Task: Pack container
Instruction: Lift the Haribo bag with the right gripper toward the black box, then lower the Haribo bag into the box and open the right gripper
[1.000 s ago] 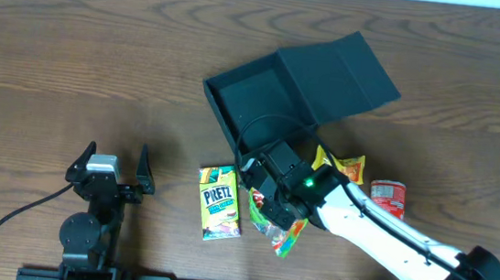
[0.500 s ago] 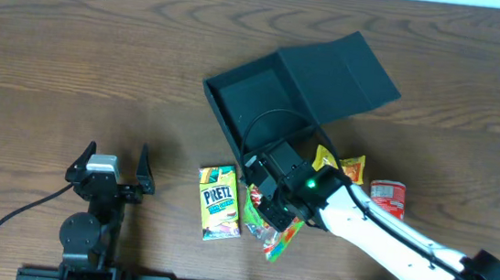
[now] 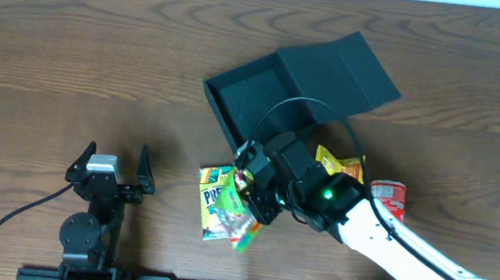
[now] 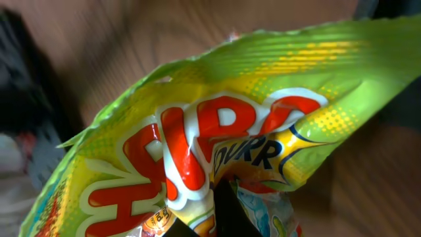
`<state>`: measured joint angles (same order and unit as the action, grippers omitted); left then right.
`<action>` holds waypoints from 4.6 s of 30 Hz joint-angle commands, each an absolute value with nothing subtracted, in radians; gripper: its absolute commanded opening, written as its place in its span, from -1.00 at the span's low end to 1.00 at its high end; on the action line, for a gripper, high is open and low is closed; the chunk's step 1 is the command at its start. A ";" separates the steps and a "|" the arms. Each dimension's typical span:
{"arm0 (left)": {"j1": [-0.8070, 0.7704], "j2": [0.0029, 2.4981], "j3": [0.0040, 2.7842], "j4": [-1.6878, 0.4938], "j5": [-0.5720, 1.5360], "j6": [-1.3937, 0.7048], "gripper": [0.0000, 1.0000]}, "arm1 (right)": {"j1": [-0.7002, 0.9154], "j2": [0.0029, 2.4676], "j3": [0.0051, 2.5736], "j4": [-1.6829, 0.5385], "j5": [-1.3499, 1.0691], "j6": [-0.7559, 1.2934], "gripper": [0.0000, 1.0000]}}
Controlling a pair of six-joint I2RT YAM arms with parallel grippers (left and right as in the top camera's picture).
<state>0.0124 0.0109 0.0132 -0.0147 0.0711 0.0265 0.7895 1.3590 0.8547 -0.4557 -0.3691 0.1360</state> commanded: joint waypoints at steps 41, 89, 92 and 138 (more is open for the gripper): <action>0.017 0.005 0.004 -0.071 0.072 0.022 0.91 | 0.609 1.712 1.147 -0.056 0.103 1.549 -0.96; 0.017 0.005 0.004 -0.071 0.072 0.022 0.90 | 0.642 1.784 1.193 -0.428 0.130 1.540 -0.96; 0.017 0.005 0.004 -0.071 0.072 0.022 0.91 | 0.643 1.785 1.193 -0.490 0.131 1.540 -0.96; 0.017 0.005 0.004 -0.071 0.072 0.022 0.91 | 0.620 1.836 1.193 -0.339 0.157 1.247 -0.96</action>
